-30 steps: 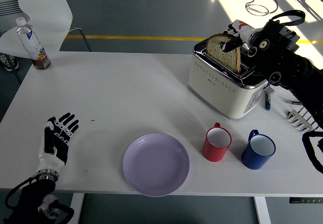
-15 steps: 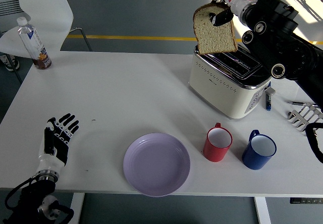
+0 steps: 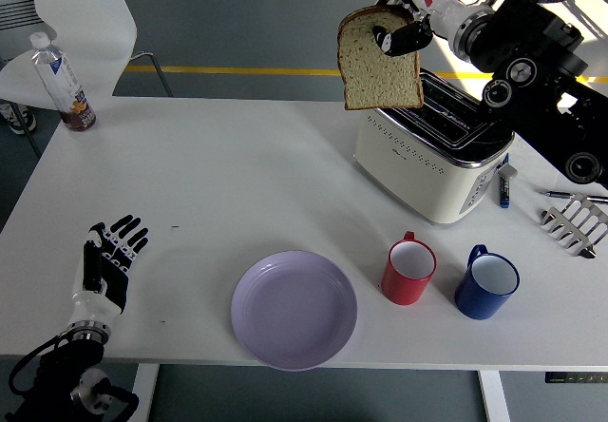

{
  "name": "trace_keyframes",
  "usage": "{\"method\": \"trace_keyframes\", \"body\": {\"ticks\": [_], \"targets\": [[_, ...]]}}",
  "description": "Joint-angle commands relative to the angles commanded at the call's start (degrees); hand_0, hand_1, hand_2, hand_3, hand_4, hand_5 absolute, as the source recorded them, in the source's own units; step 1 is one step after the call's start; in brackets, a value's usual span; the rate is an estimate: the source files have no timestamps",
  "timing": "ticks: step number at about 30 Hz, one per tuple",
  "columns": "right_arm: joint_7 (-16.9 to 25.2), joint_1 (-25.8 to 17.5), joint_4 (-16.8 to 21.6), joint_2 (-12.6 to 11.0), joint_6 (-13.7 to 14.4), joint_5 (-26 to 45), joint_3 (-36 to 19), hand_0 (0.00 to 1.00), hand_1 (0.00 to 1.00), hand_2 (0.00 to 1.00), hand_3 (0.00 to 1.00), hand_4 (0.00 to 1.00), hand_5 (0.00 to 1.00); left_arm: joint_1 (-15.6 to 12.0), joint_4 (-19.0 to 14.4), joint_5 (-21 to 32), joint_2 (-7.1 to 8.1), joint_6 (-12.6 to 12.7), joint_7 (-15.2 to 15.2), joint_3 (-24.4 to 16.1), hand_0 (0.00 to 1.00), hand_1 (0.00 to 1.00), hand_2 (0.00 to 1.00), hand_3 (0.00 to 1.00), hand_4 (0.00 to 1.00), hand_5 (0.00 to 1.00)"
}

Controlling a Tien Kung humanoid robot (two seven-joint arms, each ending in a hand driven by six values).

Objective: Push plate across desktop,pick up the break from the machine,place the break in the plate

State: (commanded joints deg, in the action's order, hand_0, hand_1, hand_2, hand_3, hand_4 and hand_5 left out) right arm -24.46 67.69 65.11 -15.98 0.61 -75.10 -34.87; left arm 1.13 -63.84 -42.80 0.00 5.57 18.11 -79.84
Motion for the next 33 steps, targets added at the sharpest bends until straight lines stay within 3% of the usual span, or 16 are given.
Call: {"method": "trace_keyframes", "body": {"ticks": [7, 11, 17, 22, 26, 33], "targets": [[0.3, -2.6, 13.5, -5.0, -1.5, 10.8, 8.6, 0.437, 0.411, 0.443, 0.484, 0.359, 0.002, 0.0, 0.1, 0.0, 0.00, 0.0, 0.0, -0.2, 0.772, 0.685, 0.691, 0.572, 0.375, 0.953], [0.9, -3.6, 16.3, -6.2, -2.0, 15.0, 12.9, 0.437, 0.411, 0.443, 0.484, 0.359, 0.002, -0.1, 0.1, 0.0, 0.00, 0.0, 0.0, -0.2, 0.772, 0.685, 0.691, 0.572, 0.375, 0.953], [5.6, -5.9, 15.4, -4.9, -5.1, 21.9, 18.4, 0.439, 0.411, 0.446, 0.486, 0.361, 0.002, -0.2, 0.3, 0.0, 0.00, -0.1, 0.0, -0.2, 0.767, 0.669, 0.668, 0.539, 0.379, 0.941], [8.6, -7.2, 13.7, -2.2, -5.1, 23.6, 21.1, 0.440, 0.419, 0.450, 0.488, 0.359, 0.002, -0.1, 0.3, -0.1, 0.00, -0.1, -0.1, -0.2, 0.765, 0.660, 0.658, 0.530, 0.380, 0.915], [12.9, -7.5, 10.1, 0.3, -6.0, 24.9, 23.2, 0.435, 0.432, 0.458, 0.487, 0.355, 0.002, -0.2, 0.3, -0.1, 0.00, -0.1, -0.1, -0.3, 0.764, 0.652, 0.650, 0.522, 0.392, 0.901], [17.1, -9.2, 6.0, 3.1, -4.5, 26.8, 24.9, 0.470, 0.467, 0.479, 0.500, 0.363, 0.002, -0.4, 0.3, -0.1, 0.00, 0.0, 0.0, -0.3, 0.764, 0.662, 0.661, 0.525, 0.401, 0.899]]}}
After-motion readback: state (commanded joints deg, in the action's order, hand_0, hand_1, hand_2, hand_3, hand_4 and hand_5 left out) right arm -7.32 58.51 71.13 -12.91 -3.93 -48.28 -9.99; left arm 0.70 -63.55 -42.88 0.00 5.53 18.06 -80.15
